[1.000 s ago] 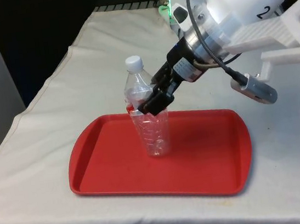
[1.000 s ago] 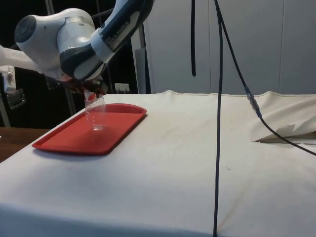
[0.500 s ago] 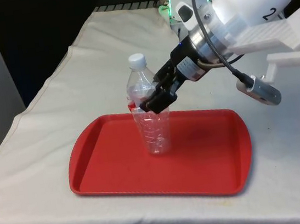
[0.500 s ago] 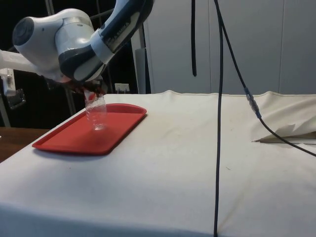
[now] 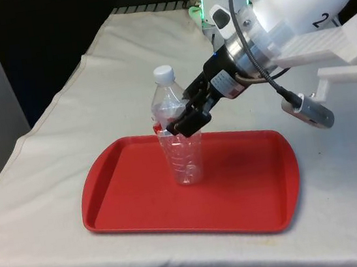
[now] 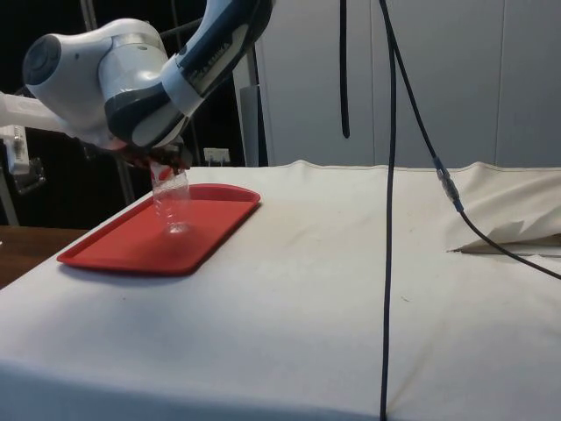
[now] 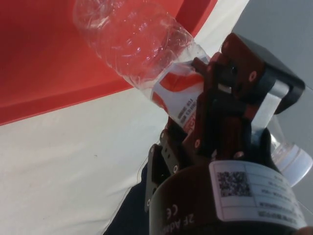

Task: Place the bottle upright on the tray.

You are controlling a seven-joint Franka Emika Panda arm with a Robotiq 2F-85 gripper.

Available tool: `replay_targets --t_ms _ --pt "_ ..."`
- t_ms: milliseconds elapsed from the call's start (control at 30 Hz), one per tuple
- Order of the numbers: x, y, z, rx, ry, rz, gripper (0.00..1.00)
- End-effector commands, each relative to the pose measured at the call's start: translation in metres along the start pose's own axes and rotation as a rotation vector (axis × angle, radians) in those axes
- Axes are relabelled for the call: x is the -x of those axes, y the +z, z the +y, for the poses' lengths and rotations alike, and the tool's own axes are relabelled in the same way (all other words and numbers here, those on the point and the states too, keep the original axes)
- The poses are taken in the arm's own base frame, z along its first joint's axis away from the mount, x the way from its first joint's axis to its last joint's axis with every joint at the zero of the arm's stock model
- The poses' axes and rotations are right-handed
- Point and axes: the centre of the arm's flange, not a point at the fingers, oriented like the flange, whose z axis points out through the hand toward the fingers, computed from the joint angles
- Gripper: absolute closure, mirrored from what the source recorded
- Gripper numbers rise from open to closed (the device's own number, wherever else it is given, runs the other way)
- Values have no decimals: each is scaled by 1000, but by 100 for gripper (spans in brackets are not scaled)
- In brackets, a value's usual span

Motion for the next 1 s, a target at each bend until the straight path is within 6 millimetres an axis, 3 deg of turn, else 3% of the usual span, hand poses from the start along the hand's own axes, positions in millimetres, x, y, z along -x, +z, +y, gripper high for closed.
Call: replay_targets --t_ms 0,33,67,267,300,333,400,967 --pt "0 0 0 1 0 0 74" --pt "0 -1 0 0 2 -1 74" --pt "0 -1 0 0 2 0 64" --pt "-1 0 0 3 0 4 25" --pt "0 -1 0 1 2 1 25" --pt "0 -1 0 1 2 1 12" --pt "0 -1 0 1 2 1 1" --pt "-6 -9 0 21 11 18 0"
